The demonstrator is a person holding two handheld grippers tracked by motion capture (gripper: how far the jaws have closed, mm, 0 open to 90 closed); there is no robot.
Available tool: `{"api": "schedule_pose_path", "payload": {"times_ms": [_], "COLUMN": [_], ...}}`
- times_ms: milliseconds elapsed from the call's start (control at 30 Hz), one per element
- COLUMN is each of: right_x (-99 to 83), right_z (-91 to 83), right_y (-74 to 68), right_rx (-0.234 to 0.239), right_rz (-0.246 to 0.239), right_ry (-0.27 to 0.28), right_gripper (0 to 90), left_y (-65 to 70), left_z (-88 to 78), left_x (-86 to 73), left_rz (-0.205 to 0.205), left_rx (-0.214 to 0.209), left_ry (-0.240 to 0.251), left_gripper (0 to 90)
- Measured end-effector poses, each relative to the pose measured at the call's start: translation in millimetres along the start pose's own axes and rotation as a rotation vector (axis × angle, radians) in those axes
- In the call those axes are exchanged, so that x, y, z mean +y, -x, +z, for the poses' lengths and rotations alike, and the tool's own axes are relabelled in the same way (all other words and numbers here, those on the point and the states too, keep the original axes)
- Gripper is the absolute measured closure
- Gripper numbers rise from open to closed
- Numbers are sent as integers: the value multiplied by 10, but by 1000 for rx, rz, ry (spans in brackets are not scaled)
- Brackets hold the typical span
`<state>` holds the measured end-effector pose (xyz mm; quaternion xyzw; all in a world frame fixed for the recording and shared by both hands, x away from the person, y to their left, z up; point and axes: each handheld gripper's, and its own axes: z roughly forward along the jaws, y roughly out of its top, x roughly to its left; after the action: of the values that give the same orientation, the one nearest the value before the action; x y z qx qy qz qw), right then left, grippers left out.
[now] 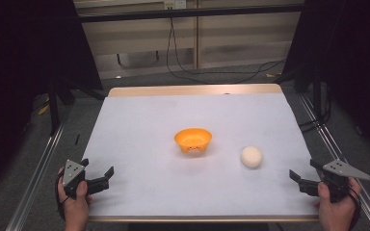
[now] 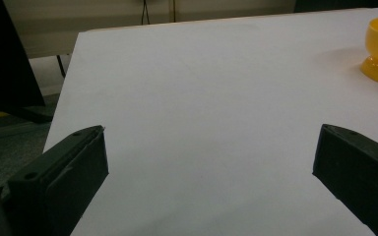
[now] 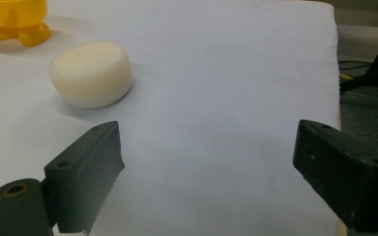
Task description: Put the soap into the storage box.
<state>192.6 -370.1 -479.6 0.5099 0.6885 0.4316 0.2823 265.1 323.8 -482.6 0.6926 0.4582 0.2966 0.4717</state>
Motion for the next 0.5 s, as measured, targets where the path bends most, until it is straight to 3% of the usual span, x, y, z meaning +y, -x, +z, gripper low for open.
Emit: {"api": "schedule_pose_path", "payload": {"times_ms": [167,300,500], "right_x": [22,50,115], "right_z": [68,81,131], "right_y": [0,-14,-35], "right_rx": [108,192,209], "right_rz": [28,38,35], "right_ry": [-107,-131,-182], "right_gripper": [35,0,0], "left_y": [-4,-1,1], "left_z": [2,9,15], "left_x": [3,4,5], "left_rz": [18,10,8], "left_rx": [-3,-4,-9], "left_ry": [-8,-10,-10], "left_gripper": [0,0,0]}}
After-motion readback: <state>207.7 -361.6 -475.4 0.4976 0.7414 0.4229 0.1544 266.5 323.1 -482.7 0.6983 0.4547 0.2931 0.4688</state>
